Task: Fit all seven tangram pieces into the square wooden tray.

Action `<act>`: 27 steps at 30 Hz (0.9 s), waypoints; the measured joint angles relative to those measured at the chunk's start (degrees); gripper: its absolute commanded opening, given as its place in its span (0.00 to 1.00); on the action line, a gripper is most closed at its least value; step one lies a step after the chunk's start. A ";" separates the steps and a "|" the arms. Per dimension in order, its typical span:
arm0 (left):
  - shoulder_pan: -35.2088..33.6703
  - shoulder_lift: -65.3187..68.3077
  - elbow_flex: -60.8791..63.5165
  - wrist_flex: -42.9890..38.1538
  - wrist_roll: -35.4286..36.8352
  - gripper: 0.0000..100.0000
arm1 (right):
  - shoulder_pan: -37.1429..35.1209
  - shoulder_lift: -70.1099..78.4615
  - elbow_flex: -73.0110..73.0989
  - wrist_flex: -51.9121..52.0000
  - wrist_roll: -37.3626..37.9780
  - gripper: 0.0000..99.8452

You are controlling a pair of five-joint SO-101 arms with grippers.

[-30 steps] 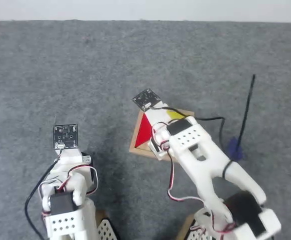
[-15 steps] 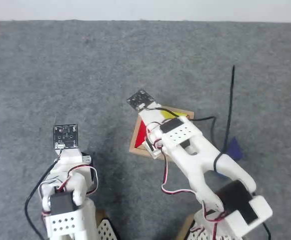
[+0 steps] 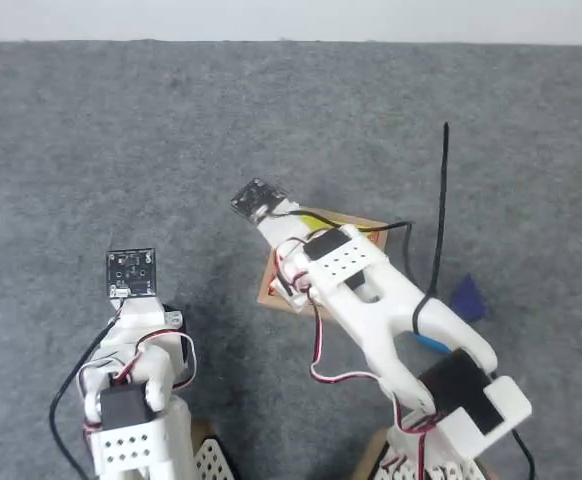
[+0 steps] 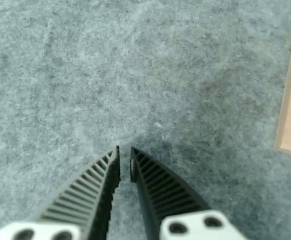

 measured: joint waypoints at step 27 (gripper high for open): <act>0.00 0.00 0.00 0.00 0.00 0.04 | -6.51 -4.48 7.12 -9.67 -2.11 0.12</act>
